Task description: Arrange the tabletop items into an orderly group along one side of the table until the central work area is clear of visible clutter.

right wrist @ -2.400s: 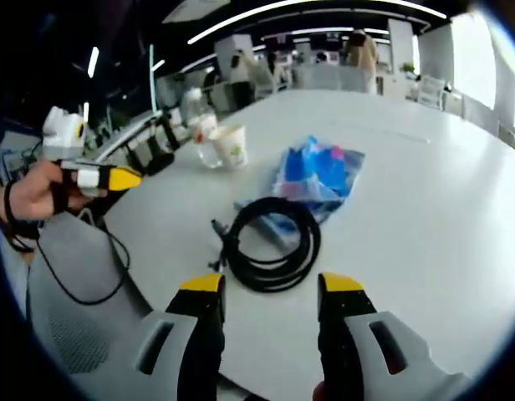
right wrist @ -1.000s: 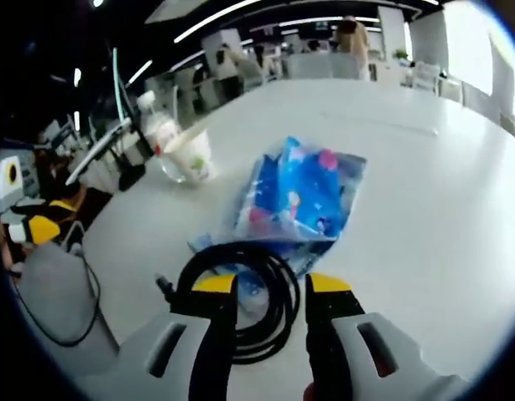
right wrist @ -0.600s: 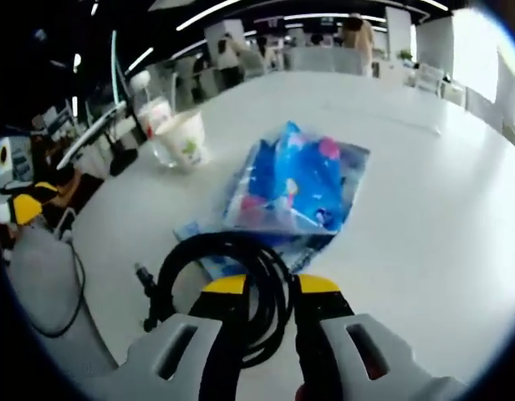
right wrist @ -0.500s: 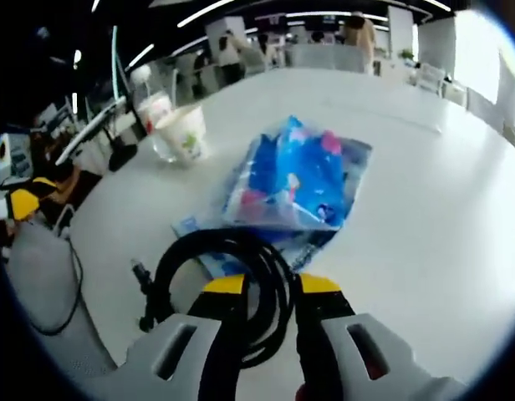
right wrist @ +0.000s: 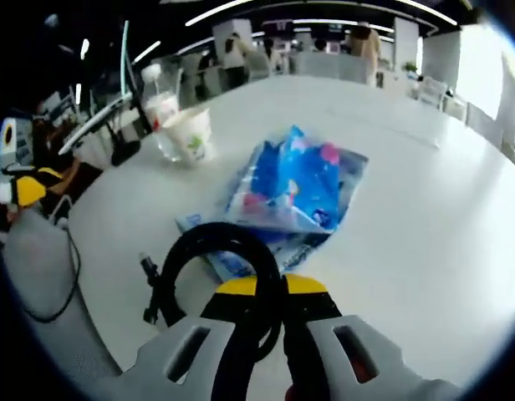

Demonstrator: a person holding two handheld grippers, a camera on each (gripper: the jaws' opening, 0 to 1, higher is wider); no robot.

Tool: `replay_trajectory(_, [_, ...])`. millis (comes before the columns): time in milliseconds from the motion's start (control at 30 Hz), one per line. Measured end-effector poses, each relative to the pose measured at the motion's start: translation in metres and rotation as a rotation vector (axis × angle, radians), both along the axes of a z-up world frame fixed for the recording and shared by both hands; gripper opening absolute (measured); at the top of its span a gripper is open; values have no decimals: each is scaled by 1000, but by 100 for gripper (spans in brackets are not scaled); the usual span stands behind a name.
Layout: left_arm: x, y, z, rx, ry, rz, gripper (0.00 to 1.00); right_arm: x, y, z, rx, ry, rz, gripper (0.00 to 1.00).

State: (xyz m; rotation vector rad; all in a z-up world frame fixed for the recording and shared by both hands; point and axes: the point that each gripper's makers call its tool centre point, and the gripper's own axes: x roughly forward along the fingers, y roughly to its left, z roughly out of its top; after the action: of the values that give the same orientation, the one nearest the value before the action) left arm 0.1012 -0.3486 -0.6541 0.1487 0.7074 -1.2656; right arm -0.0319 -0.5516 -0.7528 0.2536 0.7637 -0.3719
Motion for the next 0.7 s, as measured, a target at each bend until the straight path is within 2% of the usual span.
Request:
replay_trajectory(333, [-4, -4, 0, 1, 6, -8, 30, -17, 7, 14, -19, -27, 14, 4])
replay_trajectory(700, [-6, -6, 0, 1, 7, -12, 30, -49, -4, 27, -31, -51, -60, 4])
